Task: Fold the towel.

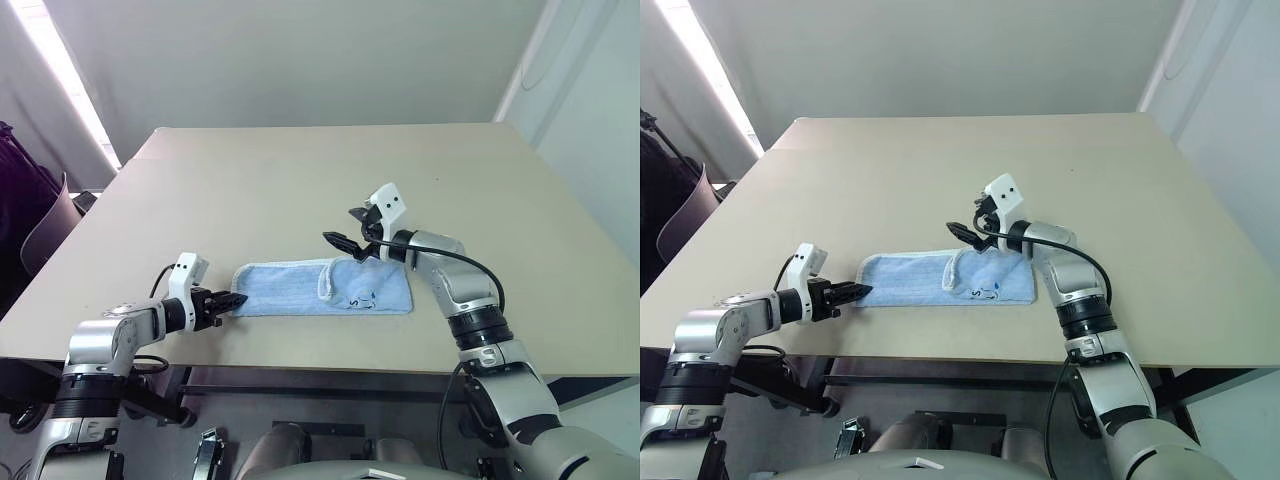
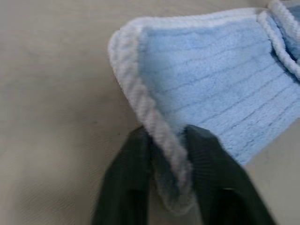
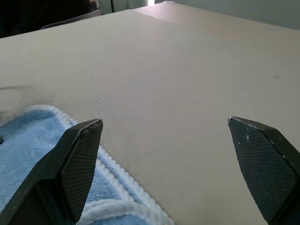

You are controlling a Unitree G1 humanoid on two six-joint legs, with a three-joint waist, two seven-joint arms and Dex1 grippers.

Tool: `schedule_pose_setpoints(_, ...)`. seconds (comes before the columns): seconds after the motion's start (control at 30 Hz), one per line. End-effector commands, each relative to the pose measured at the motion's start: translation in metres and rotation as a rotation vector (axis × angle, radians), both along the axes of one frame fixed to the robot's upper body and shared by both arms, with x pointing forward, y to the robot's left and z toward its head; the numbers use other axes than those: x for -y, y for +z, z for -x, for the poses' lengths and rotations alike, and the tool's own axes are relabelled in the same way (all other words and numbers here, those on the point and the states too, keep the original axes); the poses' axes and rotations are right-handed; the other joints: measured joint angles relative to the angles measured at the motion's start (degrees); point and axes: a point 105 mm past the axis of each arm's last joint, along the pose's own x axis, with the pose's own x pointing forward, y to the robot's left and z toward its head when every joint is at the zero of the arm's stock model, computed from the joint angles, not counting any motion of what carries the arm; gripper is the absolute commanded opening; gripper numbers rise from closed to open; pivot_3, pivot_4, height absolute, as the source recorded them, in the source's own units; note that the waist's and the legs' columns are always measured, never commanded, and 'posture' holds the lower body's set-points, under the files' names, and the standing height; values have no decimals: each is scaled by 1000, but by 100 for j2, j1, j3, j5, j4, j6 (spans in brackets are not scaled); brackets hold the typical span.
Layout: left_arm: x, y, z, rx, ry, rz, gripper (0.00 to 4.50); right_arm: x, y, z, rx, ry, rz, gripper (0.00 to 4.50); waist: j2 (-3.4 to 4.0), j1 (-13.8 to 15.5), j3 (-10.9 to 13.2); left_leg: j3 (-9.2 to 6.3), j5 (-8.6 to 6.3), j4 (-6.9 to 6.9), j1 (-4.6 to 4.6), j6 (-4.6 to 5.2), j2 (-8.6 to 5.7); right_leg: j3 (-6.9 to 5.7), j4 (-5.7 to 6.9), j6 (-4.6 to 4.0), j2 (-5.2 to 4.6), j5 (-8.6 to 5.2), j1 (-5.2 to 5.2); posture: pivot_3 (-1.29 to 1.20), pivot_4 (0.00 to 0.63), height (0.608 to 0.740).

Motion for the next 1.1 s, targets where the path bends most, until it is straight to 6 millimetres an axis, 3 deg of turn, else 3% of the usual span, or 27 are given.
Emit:
schedule_pose_setpoints(0.03,10,3,1,-4,-51,35,272,4,23,-8,78,-19,-26,4500,-5,-4,3,0,0,-1,0,0,0,0,0,0,0,0,-1,0,0,740)
schedule_pose_setpoints(0.27,-20,15,-6,29,42,-6,272,17,33,-8,74,-29,-100,4500,-12,-59,8,0,1,-2,-2,1,4,0,2,5,4,3,-4,0,0,740)
schedule_pose_setpoints(0.57,-110,56,14,88,216,-101,272,36,16,-3,22,-68,-93,4500,-29,-382,17,3,3,-25,-14,3,10,5,6,11,5,7,-34,0,0,740)
schedule_pose_setpoints(0.67,-125,76,23,113,218,-126,272,44,8,-2,-3,-89,-76,4500,-30,-434,18,3,6,-36,-18,-1,15,5,12,12,8,7,-45,0,0,740)
schedule_pose_setpoints(0.73,-124,84,26,124,202,-117,272,47,6,-1,-6,-91,-65,4500,-27,-445,20,3,5,-35,-21,-2,13,6,11,5,6,3,-46,0,0,740)
schedule_pose_setpoints(0.77,-114,89,24,142,166,-102,272,48,5,-2,-10,-98,-64,4500,-27,-443,20,4,5,-33,-22,-2,11,6,11,-1,5,0,-46,0,0,740)
schedule_pose_setpoints(1.0,-30,111,13,233,-61,55,272,54,5,-5,-18,-135,-66,4500,-30,-340,21,4,5,-15,-22,-4,11,6,11,9,5,8,-35,0,0,740)
schedule_pose_setpoints(1.1,14,123,7,242,-166,201,272,60,4,-5,-10,-161,-49,4500,-33,-304,21,5,7,-16,-22,-2,13,6,15,15,8,12,-40,0,0,740)
